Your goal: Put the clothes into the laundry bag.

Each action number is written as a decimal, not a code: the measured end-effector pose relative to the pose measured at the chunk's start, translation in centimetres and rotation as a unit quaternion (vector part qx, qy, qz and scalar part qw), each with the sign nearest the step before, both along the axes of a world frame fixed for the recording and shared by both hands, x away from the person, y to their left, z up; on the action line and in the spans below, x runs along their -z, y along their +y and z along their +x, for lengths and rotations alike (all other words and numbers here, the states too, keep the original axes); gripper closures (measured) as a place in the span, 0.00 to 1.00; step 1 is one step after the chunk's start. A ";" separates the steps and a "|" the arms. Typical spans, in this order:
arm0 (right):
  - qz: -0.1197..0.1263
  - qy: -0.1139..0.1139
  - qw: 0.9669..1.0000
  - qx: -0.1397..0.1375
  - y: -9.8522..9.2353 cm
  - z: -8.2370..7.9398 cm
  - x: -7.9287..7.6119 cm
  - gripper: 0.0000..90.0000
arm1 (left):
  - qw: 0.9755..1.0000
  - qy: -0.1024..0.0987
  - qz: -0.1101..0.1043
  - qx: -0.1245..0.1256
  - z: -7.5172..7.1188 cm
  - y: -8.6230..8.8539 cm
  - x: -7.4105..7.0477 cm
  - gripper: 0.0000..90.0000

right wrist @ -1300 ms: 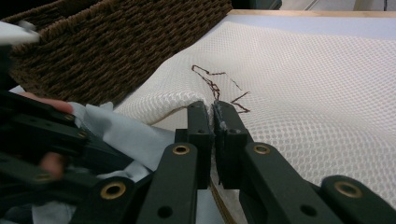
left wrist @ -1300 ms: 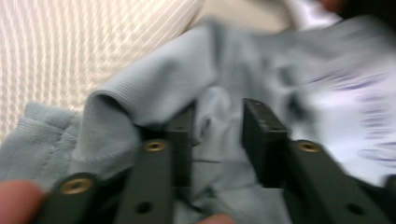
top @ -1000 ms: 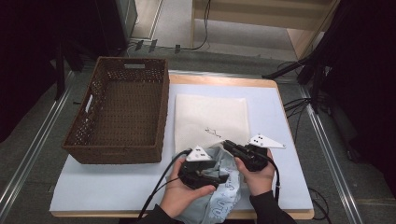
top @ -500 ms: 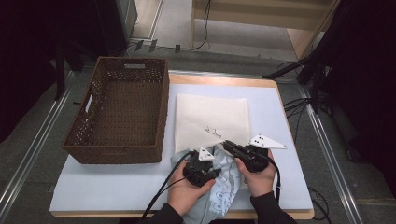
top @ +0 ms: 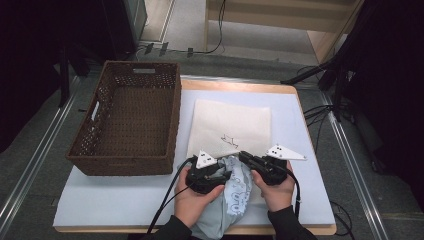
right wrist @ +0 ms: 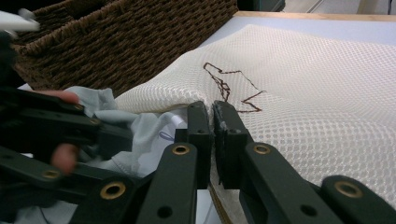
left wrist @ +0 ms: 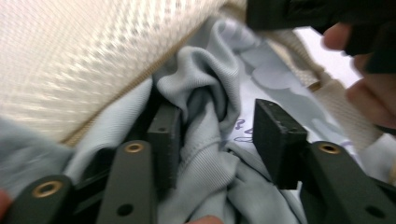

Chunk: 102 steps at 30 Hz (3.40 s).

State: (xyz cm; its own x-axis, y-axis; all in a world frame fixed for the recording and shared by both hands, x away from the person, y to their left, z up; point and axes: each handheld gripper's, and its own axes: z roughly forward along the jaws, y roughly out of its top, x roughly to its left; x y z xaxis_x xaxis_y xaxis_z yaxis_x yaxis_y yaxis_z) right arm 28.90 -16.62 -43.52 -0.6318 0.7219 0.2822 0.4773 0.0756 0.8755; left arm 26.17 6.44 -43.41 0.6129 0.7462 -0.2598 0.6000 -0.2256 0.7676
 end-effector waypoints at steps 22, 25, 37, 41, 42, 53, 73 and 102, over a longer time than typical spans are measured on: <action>-0.006 -0.001 1.000 -0.003 0.3 -0.1 0.0 0.96 | 0.995 0.035 0.094 0.026 0.0 -1.4 2.3 0.25; -0.007 -0.001 1.000 -0.006 0.3 -0.1 0.0 0.96 | 0.993 0.030 0.112 0.039 -0.3 -1.7 2.1 0.51; -0.005 -0.009 1.000 -0.013 0.8 -0.4 -0.3 0.96 | 0.999 0.020 0.020 -0.016 0.7 -1.5 0.2 0.75; -0.005 -0.007 1.000 -0.014 0.8 -0.5 -0.3 0.96 | 0.999 0.019 0.010 -0.042 1.3 -1.5 1.4 0.71; -0.008 -0.006 1.000 -0.014 0.7 -0.5 -0.2 0.96 | 0.999 0.030 0.004 -0.034 1.5 -1.4 1.8 0.67; -0.007 0.001 1.000 -0.009 0.5 -0.2 0.2 0.96 | 0.999 0.011 -0.002 0.031 -1.6 1.7 -0.8 0.24; -0.007 -0.006 1.000 -0.015 0.8 -0.5 -0.2 0.96 | 0.999 0.006 0.024 -0.020 -0.6 -1.2 0.6 0.75; -0.006 -0.005 1.000 -0.011 0.5 -0.5 -0.3 0.96 | 0.991 0.062 0.094 0.067 -1.1 -2.2 2.5 0.78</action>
State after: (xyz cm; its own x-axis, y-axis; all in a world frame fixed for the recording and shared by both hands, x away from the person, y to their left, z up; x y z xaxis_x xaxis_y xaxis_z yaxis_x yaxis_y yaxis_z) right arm 28.36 -16.08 -43.24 -0.6500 0.7118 0.2661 0.4660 0.0968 0.8795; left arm 25.08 4.28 -45.86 0.6816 0.7029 -0.2033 0.6423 -0.4418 0.6263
